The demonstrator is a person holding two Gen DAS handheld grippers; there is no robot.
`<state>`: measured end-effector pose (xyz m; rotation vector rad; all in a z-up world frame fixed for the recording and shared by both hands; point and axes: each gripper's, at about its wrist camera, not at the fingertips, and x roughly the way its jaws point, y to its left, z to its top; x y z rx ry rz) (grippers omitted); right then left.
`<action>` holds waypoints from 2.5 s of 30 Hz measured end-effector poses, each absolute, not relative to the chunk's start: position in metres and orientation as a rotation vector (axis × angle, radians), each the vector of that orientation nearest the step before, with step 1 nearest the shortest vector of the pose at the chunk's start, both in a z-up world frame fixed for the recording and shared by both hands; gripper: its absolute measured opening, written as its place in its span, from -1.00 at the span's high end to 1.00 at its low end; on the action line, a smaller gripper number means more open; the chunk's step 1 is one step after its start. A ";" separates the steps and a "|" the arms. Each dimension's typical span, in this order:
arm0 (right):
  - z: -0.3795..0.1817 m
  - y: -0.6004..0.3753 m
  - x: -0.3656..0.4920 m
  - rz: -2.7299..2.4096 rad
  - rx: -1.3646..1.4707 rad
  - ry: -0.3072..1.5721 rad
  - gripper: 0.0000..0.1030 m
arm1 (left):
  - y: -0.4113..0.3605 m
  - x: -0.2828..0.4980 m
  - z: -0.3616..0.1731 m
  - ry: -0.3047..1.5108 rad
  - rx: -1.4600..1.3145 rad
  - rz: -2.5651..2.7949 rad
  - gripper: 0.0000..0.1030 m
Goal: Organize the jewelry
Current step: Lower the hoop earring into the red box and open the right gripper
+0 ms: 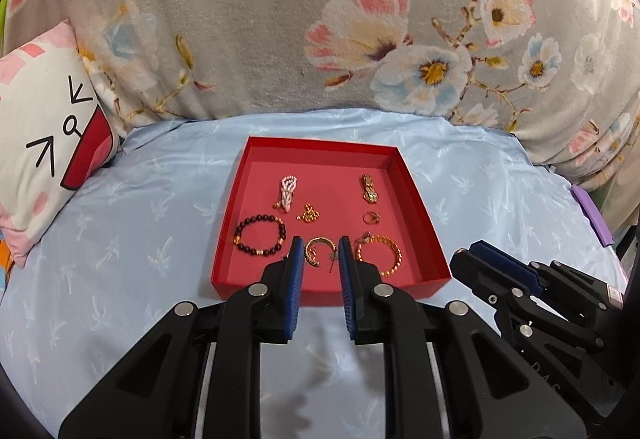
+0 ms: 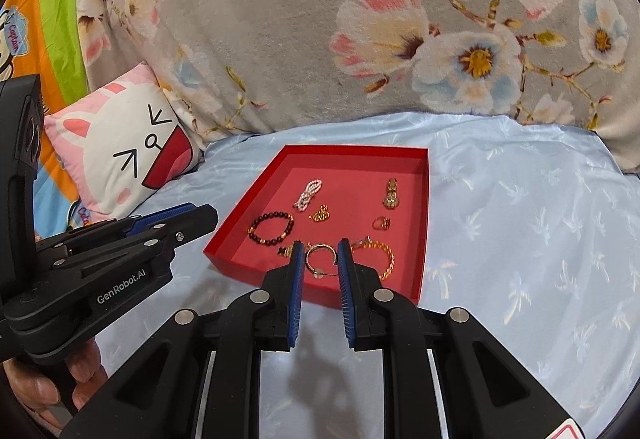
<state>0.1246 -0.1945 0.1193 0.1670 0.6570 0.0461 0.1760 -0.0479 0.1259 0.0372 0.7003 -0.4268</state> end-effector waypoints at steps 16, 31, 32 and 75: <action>0.113 -0.219 0.219 0.046 0.190 0.689 0.70 | -0.058 0.262 0.133 0.699 0.009 -0.412 0.67; 0.074 -0.224 0.299 0.046 0.222 0.780 0.69 | -0.088 0.334 0.088 0.782 0.034 -0.387 0.67; 0.070 -0.226 0.302 0.043 0.229 0.786 0.69 | -0.090 0.337 0.085 0.785 0.037 -0.385 0.67; 0.042 -0.243 0.334 0.033 0.184 0.888 0.64 | -0.113 0.378 0.038 0.915 0.072 -0.331 0.46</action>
